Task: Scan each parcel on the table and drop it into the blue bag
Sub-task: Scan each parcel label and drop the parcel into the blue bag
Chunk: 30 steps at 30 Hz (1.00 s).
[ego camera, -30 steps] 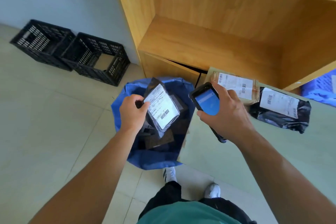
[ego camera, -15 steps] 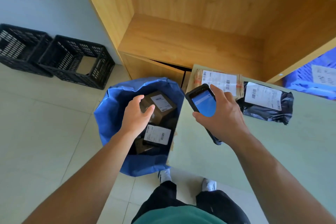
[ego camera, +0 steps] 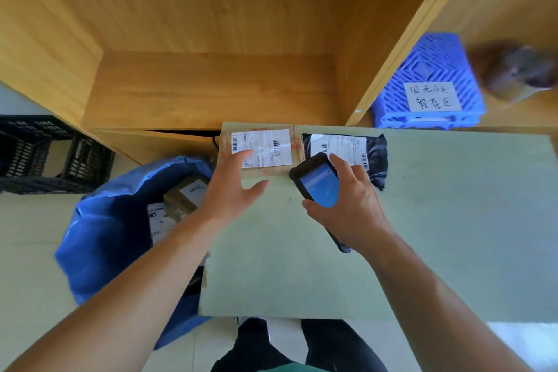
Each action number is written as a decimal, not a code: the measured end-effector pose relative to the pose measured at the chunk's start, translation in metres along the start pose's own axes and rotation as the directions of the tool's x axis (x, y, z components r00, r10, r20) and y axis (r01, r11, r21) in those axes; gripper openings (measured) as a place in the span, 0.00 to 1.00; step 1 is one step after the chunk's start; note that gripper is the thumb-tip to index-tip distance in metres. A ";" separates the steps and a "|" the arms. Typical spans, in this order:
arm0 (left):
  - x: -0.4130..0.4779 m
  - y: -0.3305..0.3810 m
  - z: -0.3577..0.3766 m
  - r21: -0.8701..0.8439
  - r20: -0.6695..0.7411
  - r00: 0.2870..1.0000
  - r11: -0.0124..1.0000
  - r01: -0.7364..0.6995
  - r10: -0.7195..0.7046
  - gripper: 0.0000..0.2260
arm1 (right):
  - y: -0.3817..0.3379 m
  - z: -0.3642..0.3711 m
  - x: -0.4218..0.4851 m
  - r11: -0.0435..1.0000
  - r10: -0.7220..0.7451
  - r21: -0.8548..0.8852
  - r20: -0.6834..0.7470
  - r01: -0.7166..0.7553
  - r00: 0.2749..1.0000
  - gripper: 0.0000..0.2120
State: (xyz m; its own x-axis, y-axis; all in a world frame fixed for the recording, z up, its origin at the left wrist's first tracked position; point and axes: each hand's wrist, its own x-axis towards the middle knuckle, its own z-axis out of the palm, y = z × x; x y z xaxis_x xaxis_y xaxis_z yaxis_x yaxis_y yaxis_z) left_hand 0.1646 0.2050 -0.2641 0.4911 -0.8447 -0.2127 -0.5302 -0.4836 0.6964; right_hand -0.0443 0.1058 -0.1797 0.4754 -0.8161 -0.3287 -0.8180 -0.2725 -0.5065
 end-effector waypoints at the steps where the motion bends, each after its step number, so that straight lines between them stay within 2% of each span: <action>1: 0.010 0.009 0.010 0.033 0.013 1.000 0.999 -0.017 0.016 0.32 | 0.011 -0.006 0.004 1.000 0.014 0.006 -0.008 -0.014 1.000 0.43; 7: 0.064 0.067 0.063 0.194 0.147 0.968 0.953 -0.231 0.204 0.38 | 0.074 -0.037 0.033 0.994 0.105 0.045 -0.052 -0.102 0.993 0.44; 10: 0.095 0.079 0.084 0.391 0.241 0.936 0.857 -0.335 0.256 0.46 | 0.099 -0.046 0.046 0.989 0.124 0.087 -0.062 -0.119 0.990 0.44; 13: 0.122 0.092 0.107 0.575 0.372 0.901 0.706 -0.412 0.223 0.53 | 0.123 -0.053 0.056 0.984 0.146 0.117 -0.064 -0.138 0.987 0.44; 17: 0.143 0.099 0.130 0.669 0.451 0.885 0.614 -0.419 0.113 0.59 | 0.145 -0.064 0.066 0.983 0.152 0.117 -0.065 -0.144 0.986 0.43; 21: 0.153 0.096 0.140 0.718 0.466 0.884 0.570 -0.399 0.031 0.62 | 0.163 -0.071 0.072 0.979 0.158 0.143 -0.068 -0.147 0.985 0.42; 25: 0.157 0.092 0.142 0.725 0.474 0.880 0.576 -0.377 -0.022 0.63 | 0.172 -0.077 0.078 0.978 0.162 0.139 -0.056 -0.153 0.985 0.43; 28: 0.156 0.092 0.145 0.697 0.455 0.890 0.608 -0.382 0.037 0.61 | 0.175 -0.080 0.081 0.980 0.160 0.132 -0.056 -0.152 0.985 0.43; 30: 0.154 0.094 0.146 0.670 0.397 0.907 0.631 -0.390 0.139 0.54 | 0.174 -0.082 0.083 0.981 0.150 0.134 -0.065 -0.140 0.987 0.43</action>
State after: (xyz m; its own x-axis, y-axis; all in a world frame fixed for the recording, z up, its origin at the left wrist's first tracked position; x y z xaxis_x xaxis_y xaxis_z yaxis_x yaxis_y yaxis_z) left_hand 0.0895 -0.0037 -0.3311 0.0970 -0.9246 -0.3684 -0.9896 -0.1290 0.0632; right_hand -0.1734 -0.0509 -0.2297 0.3250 -0.8793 -0.3482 -0.8259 -0.0845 -0.5575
